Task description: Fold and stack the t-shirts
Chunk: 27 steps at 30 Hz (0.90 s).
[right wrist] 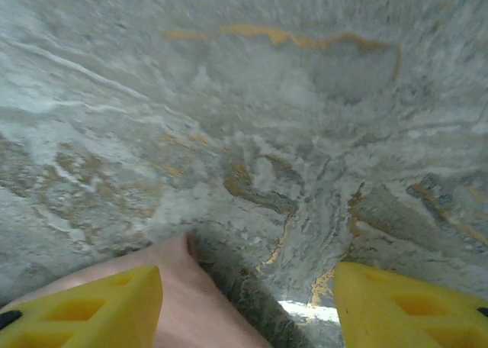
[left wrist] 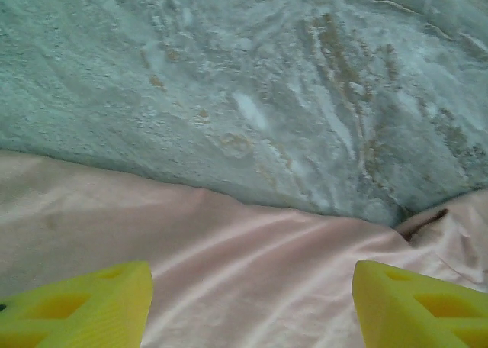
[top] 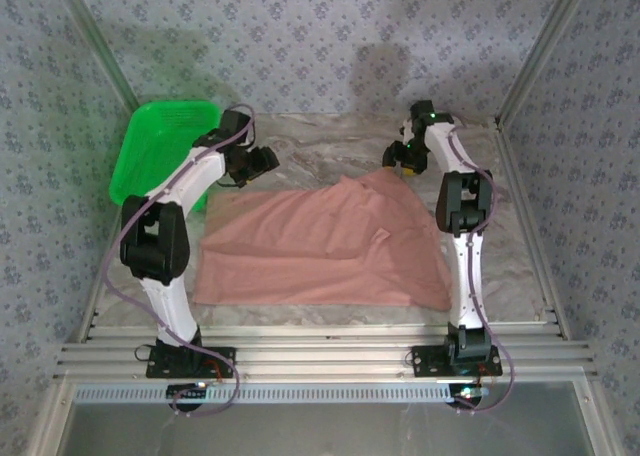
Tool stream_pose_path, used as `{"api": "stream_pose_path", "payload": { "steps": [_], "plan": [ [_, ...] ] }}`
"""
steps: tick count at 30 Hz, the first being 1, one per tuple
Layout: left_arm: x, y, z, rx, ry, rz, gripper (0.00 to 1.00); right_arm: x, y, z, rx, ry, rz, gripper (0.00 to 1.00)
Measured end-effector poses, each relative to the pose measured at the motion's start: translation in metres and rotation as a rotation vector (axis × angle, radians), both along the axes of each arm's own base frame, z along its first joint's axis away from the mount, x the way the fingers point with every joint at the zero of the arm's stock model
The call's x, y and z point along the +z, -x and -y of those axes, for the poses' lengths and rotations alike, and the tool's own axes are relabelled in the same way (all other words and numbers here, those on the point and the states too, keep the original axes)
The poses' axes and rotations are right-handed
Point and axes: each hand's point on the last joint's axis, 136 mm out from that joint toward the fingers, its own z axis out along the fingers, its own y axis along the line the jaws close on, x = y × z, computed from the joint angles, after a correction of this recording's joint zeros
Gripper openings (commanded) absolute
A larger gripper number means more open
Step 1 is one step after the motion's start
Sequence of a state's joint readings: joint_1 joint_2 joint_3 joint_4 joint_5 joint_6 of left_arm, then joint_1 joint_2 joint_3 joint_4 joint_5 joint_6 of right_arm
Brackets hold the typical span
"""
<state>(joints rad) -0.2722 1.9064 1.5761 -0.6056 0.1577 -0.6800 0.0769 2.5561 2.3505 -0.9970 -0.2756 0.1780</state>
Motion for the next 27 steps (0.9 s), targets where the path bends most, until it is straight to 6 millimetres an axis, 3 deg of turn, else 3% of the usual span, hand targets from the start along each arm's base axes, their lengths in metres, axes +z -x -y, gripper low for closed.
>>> {"api": "stream_pose_path", "payload": {
  "steps": [5,12,14,21,27],
  "plan": [
    [-0.012,0.001,-0.014,0.014,-0.023,-0.023,0.69,-0.001,-0.003,-0.012,0.035,-0.006,0.021,0.62],
    [-0.043,0.022,-0.039,0.061,-0.117,-0.119,0.69,-0.007,0.001,-0.025,0.087,0.036,0.022,0.55],
    [-0.053,0.028,-0.046,0.076,-0.143,-0.145,0.68,-0.009,0.001,-0.023,0.092,0.056,0.025,0.47],
    [-0.073,0.043,-0.064,0.114,-0.197,-0.202,0.68,-0.013,0.001,-0.017,0.087,0.100,0.027,0.01],
    [-0.074,0.051,-0.072,0.131,-0.213,-0.209,0.68,-0.006,0.017,-0.030,0.098,0.079,0.058,0.00]
  ]
}}
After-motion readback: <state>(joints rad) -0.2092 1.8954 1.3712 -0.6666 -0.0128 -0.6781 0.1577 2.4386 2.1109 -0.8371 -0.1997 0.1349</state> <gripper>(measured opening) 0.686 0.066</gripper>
